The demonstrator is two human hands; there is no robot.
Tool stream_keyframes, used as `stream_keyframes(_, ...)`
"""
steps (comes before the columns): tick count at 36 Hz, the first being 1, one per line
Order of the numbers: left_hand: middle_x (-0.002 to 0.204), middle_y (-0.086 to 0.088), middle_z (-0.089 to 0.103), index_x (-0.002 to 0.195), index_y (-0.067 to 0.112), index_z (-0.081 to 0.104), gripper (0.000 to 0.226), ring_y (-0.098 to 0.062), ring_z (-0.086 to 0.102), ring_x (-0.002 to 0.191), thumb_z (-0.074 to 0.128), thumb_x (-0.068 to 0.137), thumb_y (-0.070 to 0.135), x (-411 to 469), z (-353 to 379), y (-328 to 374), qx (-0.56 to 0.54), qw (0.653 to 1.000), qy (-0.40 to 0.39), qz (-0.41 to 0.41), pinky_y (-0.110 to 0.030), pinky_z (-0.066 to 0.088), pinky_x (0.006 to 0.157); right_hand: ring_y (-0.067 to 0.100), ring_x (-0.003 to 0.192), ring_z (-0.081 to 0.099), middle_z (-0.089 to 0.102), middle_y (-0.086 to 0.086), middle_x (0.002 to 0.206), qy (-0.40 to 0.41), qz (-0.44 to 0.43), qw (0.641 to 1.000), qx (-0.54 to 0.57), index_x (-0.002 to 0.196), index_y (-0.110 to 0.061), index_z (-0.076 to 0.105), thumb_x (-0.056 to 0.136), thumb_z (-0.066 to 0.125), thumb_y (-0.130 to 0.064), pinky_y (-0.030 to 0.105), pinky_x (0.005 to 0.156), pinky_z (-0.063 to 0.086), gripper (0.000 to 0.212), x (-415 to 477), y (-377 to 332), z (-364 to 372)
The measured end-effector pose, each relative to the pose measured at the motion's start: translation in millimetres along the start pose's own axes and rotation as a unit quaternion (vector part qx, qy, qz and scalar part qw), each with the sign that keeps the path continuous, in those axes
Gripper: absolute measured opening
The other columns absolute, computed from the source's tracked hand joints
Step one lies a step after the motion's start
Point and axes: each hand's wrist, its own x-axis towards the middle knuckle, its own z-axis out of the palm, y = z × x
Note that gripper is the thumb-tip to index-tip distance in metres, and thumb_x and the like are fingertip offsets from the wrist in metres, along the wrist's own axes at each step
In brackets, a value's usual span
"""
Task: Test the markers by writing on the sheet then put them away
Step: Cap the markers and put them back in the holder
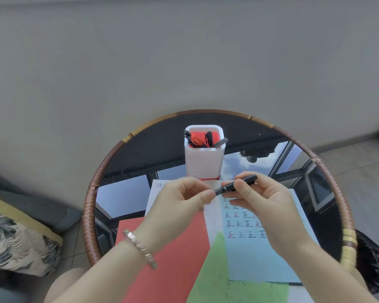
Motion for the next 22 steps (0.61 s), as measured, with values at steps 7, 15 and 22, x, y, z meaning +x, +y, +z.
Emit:
stream_keyframes(7, 0.134, 0.010, 0.038, 0.135, 0.021, 0.034, 0.057, -0.001, 0.035, 0.123, 0.060, 0.085, 0.025, 47.6, -19.2, -6.6, 0.108, 0.973, 0.180, 0.092, -0.024, 0.032, 0.102, 0.012, 0.074, 0.068, 0.070, -0.004, 0.084, 0.159, -0.302, 0.933, -0.116, 0.087, -0.026, 0.055, 0.091, 0.052, -0.010, 0.020, 0.071, 0.053, 0.016, 17.7, -47.8, -6.8)
stream_keyframes(15, 0.143, 0.012, 0.036, 0.140, 0.028, 0.027, 0.065, -0.006, 0.031, 0.131, 0.062, 0.084, 0.028, 82.6, -23.4, -4.4, 0.122, 0.988, 0.069, 0.069, -0.023, 0.028, 0.098, 0.016, 0.070, 0.059, 0.062, -0.004, 0.074, 0.075, -0.225, 0.917, -0.322, 0.088, -0.021, 0.057, 0.090, 0.054, -0.016, 0.032, 0.064, 0.052, 0.006, 76.7, -47.3, 6.4)
stream_keyframes(22, 0.129, 0.014, 0.050, 0.134, 0.031, 0.034, 0.053, -0.005, 0.040, 0.126, 0.058, 0.087, 0.027, 83.1, -21.7, -7.9, 0.098, 0.992, 0.049, 0.064, -0.022, 0.033, 0.093, 0.018, 0.092, 0.047, 0.056, 0.007, 0.097, 0.004, -0.198, 0.836, -0.511, 0.101, -0.004, 0.059, 0.096, 0.041, -0.018, 0.022, 0.075, 0.035, 0.023, 100.0, -2.4, 21.6)
